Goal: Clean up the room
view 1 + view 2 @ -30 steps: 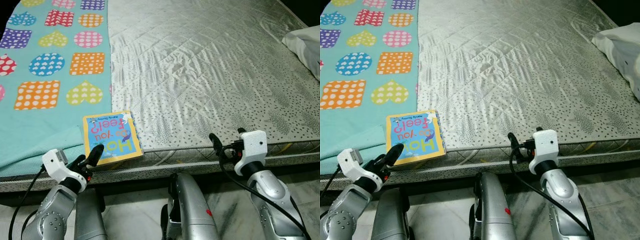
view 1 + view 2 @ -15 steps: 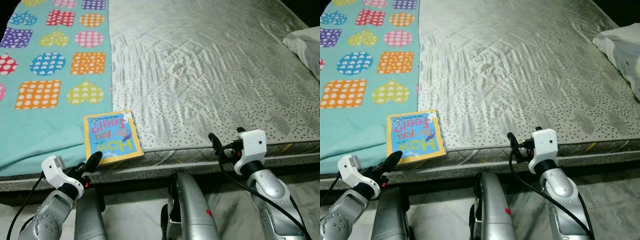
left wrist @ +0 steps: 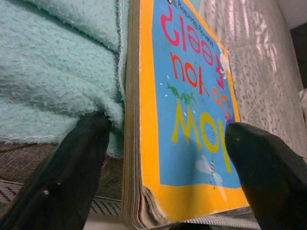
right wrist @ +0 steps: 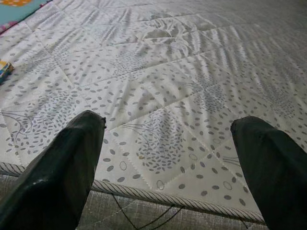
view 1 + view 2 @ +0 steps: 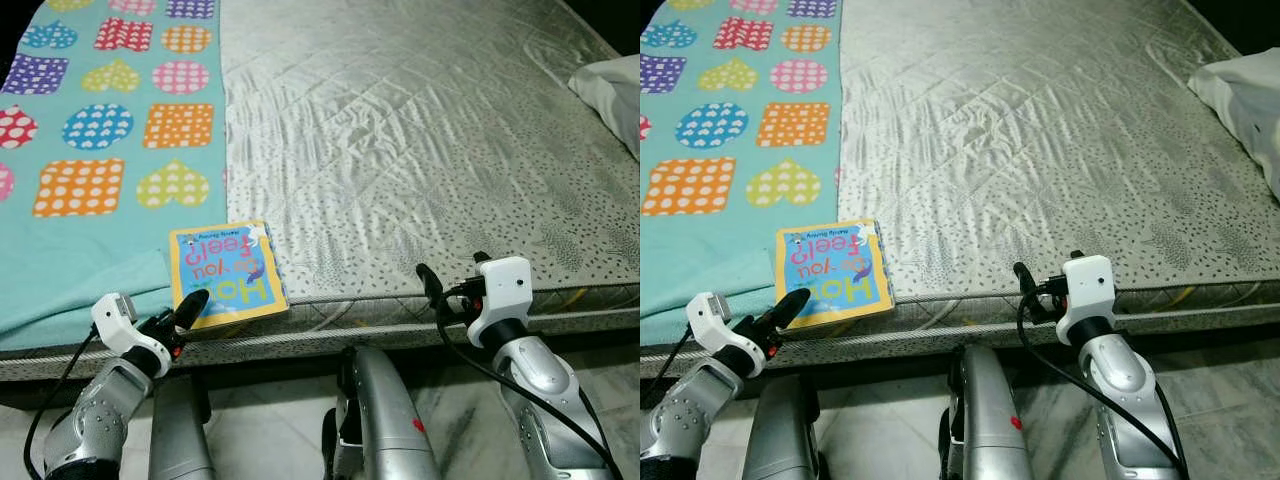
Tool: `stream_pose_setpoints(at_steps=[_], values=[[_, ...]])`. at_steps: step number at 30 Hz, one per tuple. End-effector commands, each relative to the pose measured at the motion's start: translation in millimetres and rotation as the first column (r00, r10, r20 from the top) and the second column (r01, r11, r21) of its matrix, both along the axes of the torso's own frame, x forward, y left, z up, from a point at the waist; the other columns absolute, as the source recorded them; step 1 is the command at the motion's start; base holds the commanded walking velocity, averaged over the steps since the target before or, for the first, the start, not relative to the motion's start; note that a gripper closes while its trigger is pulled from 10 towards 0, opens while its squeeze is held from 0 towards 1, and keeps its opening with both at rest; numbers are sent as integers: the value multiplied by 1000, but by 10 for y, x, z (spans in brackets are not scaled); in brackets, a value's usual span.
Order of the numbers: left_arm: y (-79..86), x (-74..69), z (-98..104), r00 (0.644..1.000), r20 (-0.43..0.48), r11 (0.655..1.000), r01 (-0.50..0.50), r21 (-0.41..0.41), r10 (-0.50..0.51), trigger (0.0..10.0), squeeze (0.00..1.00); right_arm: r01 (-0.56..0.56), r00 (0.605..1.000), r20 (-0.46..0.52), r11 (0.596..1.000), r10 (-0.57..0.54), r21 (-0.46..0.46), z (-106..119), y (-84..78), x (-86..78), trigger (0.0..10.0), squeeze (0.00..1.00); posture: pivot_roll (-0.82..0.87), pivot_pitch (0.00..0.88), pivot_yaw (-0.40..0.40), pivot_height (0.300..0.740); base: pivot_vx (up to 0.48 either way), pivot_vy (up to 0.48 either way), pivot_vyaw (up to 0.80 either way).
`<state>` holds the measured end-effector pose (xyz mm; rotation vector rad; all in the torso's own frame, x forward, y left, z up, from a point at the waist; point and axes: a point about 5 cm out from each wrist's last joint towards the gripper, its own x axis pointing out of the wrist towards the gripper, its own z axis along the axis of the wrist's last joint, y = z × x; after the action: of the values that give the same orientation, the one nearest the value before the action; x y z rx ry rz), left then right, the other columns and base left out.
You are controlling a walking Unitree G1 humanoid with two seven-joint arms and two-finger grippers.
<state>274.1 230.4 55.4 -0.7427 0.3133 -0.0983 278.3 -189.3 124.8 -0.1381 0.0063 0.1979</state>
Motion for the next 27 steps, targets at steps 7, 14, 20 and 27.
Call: stream_pose_setpoints(at_steps=[7,14,20,27], values=[[-120,-13,-126,996,-64,998,68,-17,-69,0,0,-6,1000,20,1000,6,-17,39,11,16,10000,0,-99,204,-102,544,0,0,0],[-200,13,-148,988,-85,992,125,-25,-126,0,0,-13,1000,28,1000,14,-17,51,36,36,10000,0,-93,197,-103,544,0,0,0],[-247,70,-108,987,-49,989,150,-15,-150,0,0,-12,999,32,1000,13,-19,46,36,35,10000,0,-94,187,-98,544,0,0,0],[-296,143,-54,989,-51,989,139,46,-137,0,0,-10,999,35,1000,11,-17,45,42,41,10000,0,-92,186,-95,544,0,0,0]])
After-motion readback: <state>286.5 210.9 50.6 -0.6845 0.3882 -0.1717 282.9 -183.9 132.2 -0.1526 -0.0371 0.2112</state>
